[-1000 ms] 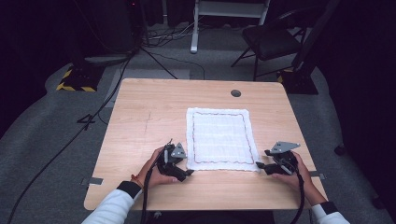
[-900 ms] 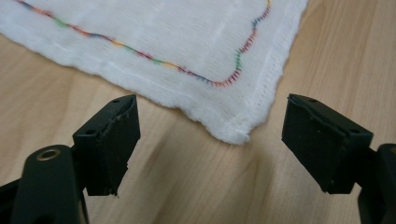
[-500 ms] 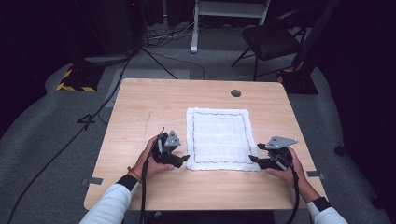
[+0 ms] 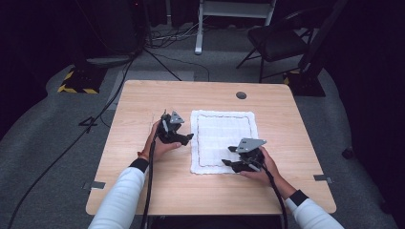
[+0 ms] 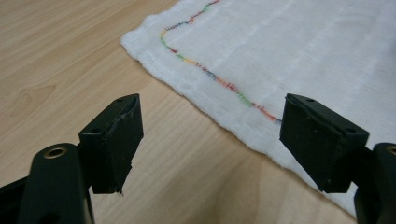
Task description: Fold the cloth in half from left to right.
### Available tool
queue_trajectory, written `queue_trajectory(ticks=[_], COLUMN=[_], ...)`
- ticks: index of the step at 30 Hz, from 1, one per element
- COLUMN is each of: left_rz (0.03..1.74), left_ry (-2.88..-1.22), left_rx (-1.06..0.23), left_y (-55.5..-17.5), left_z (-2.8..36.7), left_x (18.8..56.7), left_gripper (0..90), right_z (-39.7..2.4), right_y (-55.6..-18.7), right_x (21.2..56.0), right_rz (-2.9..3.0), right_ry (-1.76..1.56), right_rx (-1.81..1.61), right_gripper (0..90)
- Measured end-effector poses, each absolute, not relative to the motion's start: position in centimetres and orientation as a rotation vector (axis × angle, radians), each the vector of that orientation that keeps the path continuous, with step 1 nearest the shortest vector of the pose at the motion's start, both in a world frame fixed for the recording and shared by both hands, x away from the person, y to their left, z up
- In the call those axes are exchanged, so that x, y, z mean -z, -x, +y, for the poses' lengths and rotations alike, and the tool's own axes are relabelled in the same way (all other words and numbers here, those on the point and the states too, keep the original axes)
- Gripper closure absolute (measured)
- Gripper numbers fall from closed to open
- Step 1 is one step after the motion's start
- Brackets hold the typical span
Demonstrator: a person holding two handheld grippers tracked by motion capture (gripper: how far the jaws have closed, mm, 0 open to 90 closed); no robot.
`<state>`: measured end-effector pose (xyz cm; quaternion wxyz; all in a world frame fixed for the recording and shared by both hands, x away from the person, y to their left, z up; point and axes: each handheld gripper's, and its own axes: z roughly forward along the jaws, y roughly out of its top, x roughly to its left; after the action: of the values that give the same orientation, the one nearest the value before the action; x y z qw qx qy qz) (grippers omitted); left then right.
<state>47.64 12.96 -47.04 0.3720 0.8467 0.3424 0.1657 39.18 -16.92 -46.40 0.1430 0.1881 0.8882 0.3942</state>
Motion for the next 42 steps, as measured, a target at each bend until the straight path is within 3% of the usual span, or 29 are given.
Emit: queue_trajectory(ticks=[14,23,30,33,35,36,37,39,42], left_rz=[1.102,1.202,1.251,1.248,1.227,1.204,1.185,1.167,1.145], left_ry=[-2.107,-2.086,-2.075,-2.075,-2.083,-2.089,-2.084,-2.092,-2.087], left_rx=[-0.443,-0.441,-0.452,-0.459,-0.455,-0.446,-0.427,-0.406,-0.346], left_y=[-54.7,-56.7,-57.4,-57.4,-57.3,-57.3,-57.2,-57.0,-57.0], left_z=[10.9,9.7,9.5,9.4,9.4,9.4,9.3,9.3,9.8], left_x=[48.5,49.1,50.1,50.2,50.2,50.1,50.0,49.8,49.7], left_gripper=[22.0,21.3,17.2,16.6,17.9,21.3,40.2,45.5,67.2], right_z=[-9.5,-7.7,-7.8,-7.9,-7.9,-8.0,-8.0,-7.9,-7.8], right_y=[-37.6,-37.8,-38.4,-38.6,-38.6,-38.7,-38.6,-38.5,-38.4], right_x=[48.2,49.0,49.5,49.6,49.6,49.6,49.6,49.5,49.5], right_rz=[2.665,2.671,2.657,2.639,2.635,2.634,2.627,2.623,2.617], right_ry=[-0.347,-0.357,-0.408,-0.417,-0.427,-0.432,-0.432,-0.431,-0.428], right_rx=[-1.155,-1.143,-1.096,-1.079,-1.078,-1.078,-1.065,-1.057,-1.048], right_gripper=[46.6,46.3,61.5,77.2,80.2,82.0,83.9,84.1,85.0])
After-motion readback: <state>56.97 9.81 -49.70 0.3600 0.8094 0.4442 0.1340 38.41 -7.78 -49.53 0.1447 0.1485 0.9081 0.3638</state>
